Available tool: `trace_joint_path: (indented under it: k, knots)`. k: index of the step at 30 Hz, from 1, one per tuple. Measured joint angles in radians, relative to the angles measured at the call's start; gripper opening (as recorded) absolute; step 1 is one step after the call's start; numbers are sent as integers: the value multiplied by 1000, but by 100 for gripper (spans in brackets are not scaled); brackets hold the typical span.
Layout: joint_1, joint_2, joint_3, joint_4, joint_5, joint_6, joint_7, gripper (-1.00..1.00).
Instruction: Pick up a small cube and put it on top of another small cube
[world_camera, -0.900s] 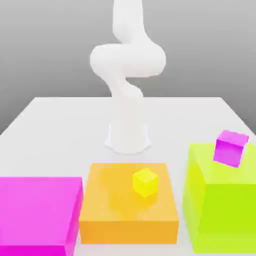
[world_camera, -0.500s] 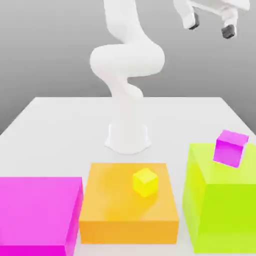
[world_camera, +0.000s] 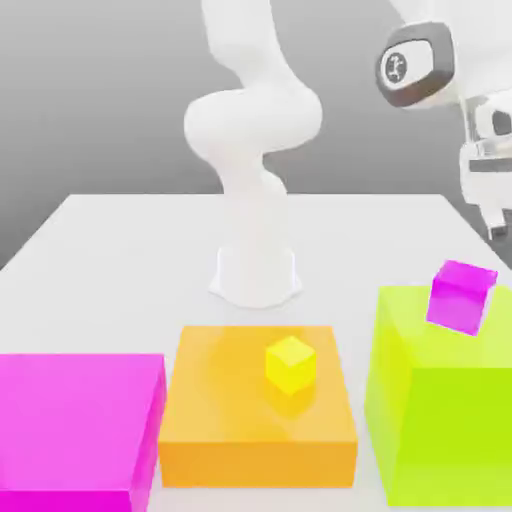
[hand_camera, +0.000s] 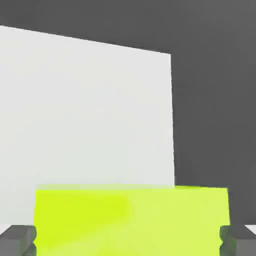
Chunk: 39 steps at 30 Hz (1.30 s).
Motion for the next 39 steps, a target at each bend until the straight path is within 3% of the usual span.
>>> trace_joint_path:
  k: [9, 15, 39]
  knots:
    - [111, 157, 22, -169, -40, 135, -290, 0]
    - [115, 192, -37, -289, 47, 165, -407, 0]
    - [149, 489, -72, -236, 64, 414, -437, 0]
